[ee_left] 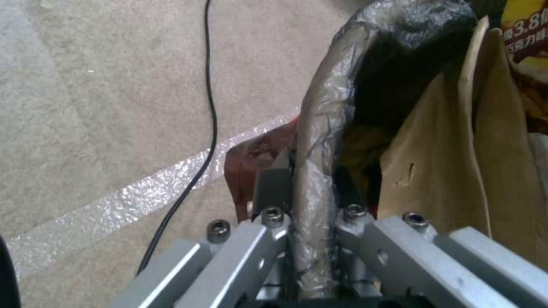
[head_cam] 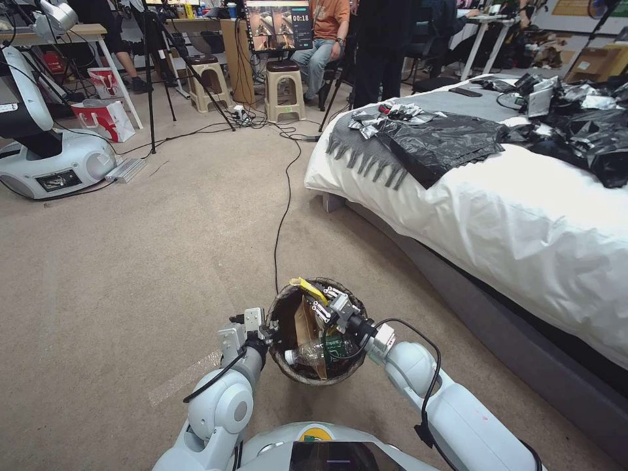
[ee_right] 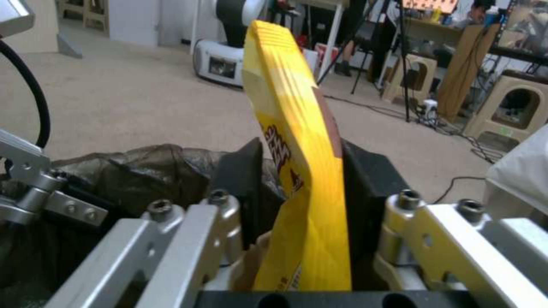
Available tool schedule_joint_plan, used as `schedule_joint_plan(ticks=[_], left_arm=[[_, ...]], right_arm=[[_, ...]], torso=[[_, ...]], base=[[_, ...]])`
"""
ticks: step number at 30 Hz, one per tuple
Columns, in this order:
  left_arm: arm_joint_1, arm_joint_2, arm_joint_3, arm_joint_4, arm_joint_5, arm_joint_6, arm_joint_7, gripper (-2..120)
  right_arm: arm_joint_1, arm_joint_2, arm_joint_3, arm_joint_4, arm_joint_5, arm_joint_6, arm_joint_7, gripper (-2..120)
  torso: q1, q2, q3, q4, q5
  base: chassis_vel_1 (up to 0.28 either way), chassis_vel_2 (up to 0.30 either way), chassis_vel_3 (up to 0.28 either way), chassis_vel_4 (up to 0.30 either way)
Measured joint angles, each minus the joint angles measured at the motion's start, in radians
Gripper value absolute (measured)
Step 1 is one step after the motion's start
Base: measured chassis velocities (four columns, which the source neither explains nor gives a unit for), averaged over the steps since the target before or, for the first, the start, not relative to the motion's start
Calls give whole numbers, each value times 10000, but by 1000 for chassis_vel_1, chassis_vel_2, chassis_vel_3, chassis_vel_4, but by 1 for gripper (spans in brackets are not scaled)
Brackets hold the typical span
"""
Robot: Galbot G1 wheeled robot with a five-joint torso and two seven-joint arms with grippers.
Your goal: Pick up the trash bin, then pick up the garbage from the floor and place it into the trash bin.
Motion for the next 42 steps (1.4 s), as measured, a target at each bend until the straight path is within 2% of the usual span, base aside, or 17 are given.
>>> schedule_joint_plan(ticks=[3,4,7,9,11,13,16,24,35,42], left_arm=[[-2,5,-9,20,-9,-2,-3,0],[-2,5,-9,20,-9,-2,-3,0],[-13,-2,-11,37,-9,-4,-6,0],[-15,-2,-12,41,-9,-4,-7,0],[-18,-3,-22,49,-10,-5,-12,0],[-23,-2,-29,50,-11,-5,-17,0],[-51,-6,-63,72,-44,-6,-39,0],[-65,-3,-102,147,-58,-11,-49,0],[-108,12,-117,284,-83,-18,-50,0],[-103,15,-139,323,-76,-32,-47,0]], right_arm=[[3,-12,8,-19,-34,43,1,49],[3,-12,8,-19,-34,43,1,49],[3,-9,16,-33,-45,67,-14,64],[3,-14,23,-36,-45,80,-23,67],[-6,-35,63,-38,-45,105,-76,78],[-13,-49,76,-38,-44,112,-90,82],[-68,-69,107,12,-31,118,-111,96],[-305,-139,297,297,-15,159,-132,100],[-1109,-430,940,1506,120,265,-87,100],[-1330,-344,1315,2293,285,290,228,100]], torso=[[0,0,0,0,0],[0,0,0,0,0],[0,0,0,0,0],[0,0,0,0,0],[0,0,0,0,0],[0,0,0,0,0],[0,0,0,0,0],[0,0,0,0,0],[0,0,0,-1,0],[0,0,0,0,-1]], base=[[0,0,0,0],[0,0,0,0],[0,0,0,0],[0,0,0,0],[0,0,0,0],[0,0,0,0],[0,0,0,0],[0,0,0,0],[0,0,0,0],[0,0,0,0]])
